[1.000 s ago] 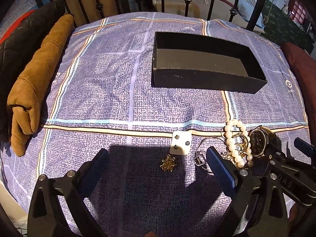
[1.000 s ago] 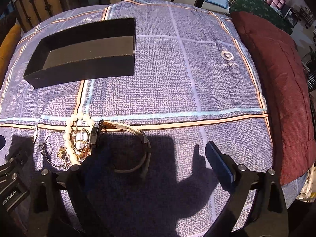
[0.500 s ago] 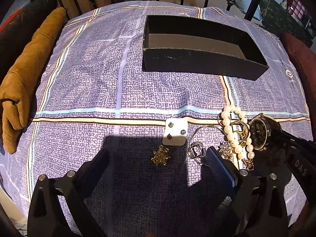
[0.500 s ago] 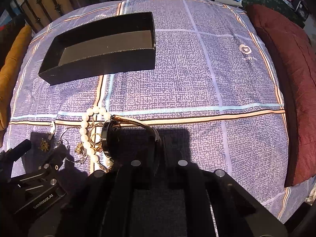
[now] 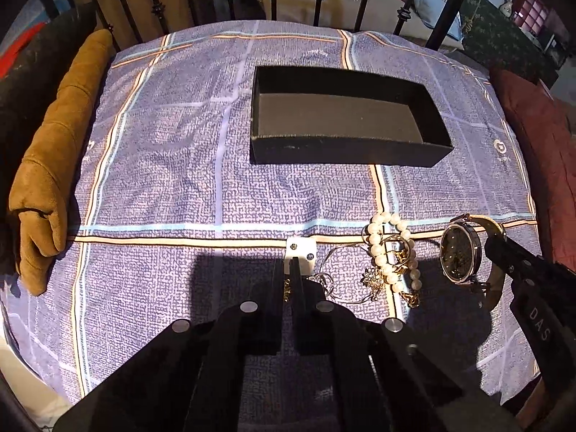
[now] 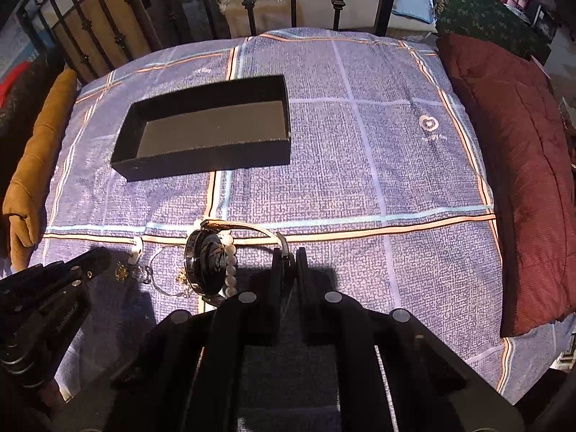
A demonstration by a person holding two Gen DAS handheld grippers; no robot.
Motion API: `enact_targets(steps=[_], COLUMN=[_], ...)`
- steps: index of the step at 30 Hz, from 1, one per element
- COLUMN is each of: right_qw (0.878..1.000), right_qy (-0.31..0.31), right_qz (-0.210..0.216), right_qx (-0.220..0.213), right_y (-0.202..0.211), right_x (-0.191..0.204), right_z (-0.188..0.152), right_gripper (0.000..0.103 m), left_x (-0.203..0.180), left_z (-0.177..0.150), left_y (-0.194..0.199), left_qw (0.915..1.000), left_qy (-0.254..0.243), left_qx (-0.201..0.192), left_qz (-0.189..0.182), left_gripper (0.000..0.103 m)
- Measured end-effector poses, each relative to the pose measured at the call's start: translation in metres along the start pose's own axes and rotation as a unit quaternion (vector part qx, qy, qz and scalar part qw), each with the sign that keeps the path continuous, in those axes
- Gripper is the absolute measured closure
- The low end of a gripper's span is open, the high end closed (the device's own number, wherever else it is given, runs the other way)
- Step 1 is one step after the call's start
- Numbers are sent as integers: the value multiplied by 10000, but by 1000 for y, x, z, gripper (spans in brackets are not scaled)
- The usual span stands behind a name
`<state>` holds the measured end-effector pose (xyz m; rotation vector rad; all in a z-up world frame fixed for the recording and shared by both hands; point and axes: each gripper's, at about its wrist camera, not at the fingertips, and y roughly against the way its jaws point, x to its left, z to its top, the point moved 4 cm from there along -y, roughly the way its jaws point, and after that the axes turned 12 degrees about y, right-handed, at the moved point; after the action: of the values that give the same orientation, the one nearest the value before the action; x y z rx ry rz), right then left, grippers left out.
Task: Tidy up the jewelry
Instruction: 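Carry the watch into the black box and open the right gripper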
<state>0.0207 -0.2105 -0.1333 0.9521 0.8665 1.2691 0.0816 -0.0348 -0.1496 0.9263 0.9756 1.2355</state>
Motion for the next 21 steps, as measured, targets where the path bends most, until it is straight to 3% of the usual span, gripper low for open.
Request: enact_targets(steps=[9, 21], right_qw=[9990, 9975], right_qy=[-92, -68], right_qz=[11, -52], right_qx=[-447, -699], right_y=[28, 18], right_x=[-2, 2], right_z=[45, 102], right_gripper=[95, 95], left_x=[-17, -30], left_z=[40, 97], left_y=[30, 36], left_qw=[9991, 9968], left_qy=[-17, 114], left_qx=[-406, -765], left_qz=[-71, -183], left_gripper=[100, 101])
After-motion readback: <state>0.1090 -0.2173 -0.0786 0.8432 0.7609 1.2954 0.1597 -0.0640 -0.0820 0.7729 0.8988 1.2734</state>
